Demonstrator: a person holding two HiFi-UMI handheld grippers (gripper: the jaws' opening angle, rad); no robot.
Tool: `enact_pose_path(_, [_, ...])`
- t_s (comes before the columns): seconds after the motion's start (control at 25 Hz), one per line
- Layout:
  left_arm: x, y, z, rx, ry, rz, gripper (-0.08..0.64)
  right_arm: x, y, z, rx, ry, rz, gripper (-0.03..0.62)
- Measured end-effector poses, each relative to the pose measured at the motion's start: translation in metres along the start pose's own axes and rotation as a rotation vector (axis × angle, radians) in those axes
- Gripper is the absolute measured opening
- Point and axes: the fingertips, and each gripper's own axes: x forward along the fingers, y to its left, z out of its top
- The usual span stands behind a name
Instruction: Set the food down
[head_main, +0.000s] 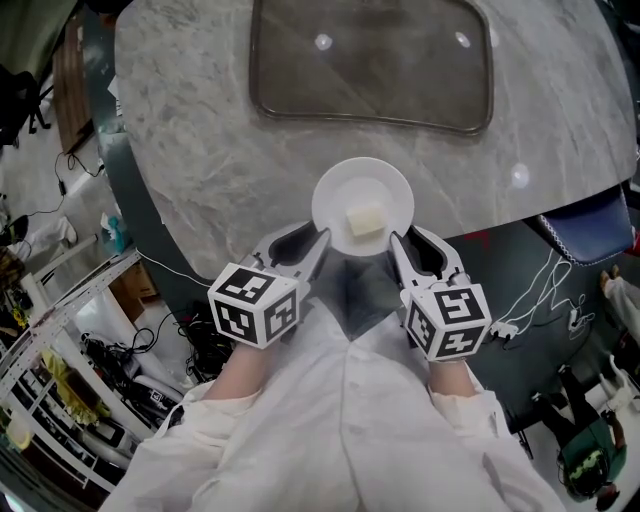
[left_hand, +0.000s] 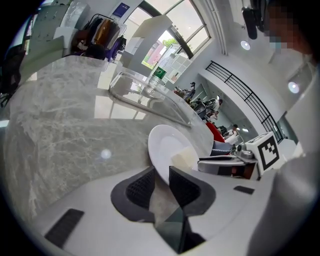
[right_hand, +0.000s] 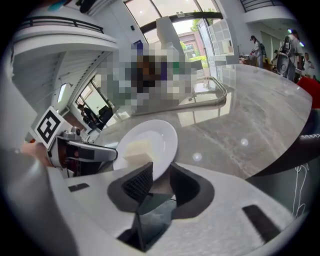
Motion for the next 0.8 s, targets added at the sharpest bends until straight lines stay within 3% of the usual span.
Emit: enact_pose_path(0.8, [-0.015, 0.001, 0.021, 0.098, -0.026, -0.011, 0.095, -0.007, 0.011, 0.02, -0.006, -0.05, -0.004, 0.084])
